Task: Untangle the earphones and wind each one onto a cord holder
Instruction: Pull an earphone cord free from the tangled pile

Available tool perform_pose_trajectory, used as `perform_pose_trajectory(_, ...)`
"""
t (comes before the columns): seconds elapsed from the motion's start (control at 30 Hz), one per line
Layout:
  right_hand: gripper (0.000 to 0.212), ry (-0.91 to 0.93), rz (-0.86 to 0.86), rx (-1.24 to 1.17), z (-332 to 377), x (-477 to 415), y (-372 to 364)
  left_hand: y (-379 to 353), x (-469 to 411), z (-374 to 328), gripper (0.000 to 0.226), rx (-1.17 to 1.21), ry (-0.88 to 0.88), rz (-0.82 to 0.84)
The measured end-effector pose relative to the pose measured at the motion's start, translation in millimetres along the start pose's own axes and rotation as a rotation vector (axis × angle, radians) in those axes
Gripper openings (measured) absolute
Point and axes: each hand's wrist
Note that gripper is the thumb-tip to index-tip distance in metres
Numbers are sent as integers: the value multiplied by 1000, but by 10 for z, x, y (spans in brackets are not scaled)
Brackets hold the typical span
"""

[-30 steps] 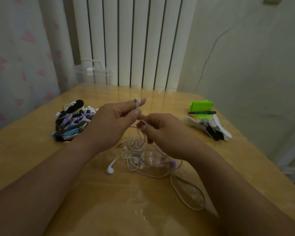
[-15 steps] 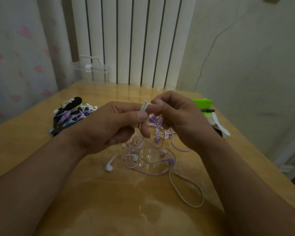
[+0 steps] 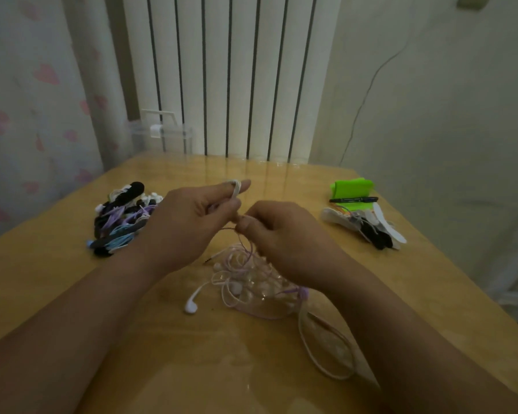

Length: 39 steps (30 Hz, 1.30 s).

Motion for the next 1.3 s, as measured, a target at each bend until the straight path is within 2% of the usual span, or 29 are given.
perform_pose_trajectory(0.07,19,-35,-86,-75,-41,-27,113,20,-7,-15,34,-19,-14,121)
perform_pose_trajectory(0.17,19,-32,-96,-268,-58,-24,203,44,-35,-100,23,48,-44,245)
perform_pose_trajectory(0.3,12,56,-83,-256,-88,-30,159,104,-38,-116,35,172,10,387)
perform_pose_trajectory(0.37,9,55,5,-347,-119,-52,172,175,-31,-76,38,341,80,437)
perform_pose_trajectory(0.47,13,1,154,-673,-150,-81,195,221,-16,-60,36,745,146,389)
perform_pose_trajectory(0.6,32,-48,191,-729,-120,-94,4,88,-2,-113,34,980,155,216)
perform_pose_trajectory(0.7,29,-76,184,-581,-52,-54,-155,26,-45,-60,35,910,220,-5)
perform_pose_trajectory(0.8,24,-55,158,-336,-4,-32,-211,21,-60,-23,29,466,130,-121)
perform_pose_trajectory(0.87,22,-35,103,-212,-7,-35,-168,-4,-41,13,30,226,62,-81)
perform_pose_trajectory(0.97,16,-19,-18,-33,-61,-40,-43,-37,-14,36,34,65,26,70)
perform_pose_trajectory(1.03,8,-14,-63,-68,-74,-40,48,-35,4,45,24,-30,4,166)
perform_pose_trajectory(1.07,11,-4,-78,-102,-79,-46,82,-24,6,33,24,-58,-9,213)
perform_pose_trajectory(1.17,13,38,-95,-178,-72,-43,200,25,-10,-41,27,65,-27,316)
perform_pose_trajectory(1.3,6,53,-3,-417,-142,-69,325,113,-18,-107,31,512,118,409)
Point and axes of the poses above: each hand's wrist, its own x-axis away from the middle knuckle, its own y-axis out of the back of the hand, z = x × y, and after that the axes turned 13 degrees about -y, right-handed
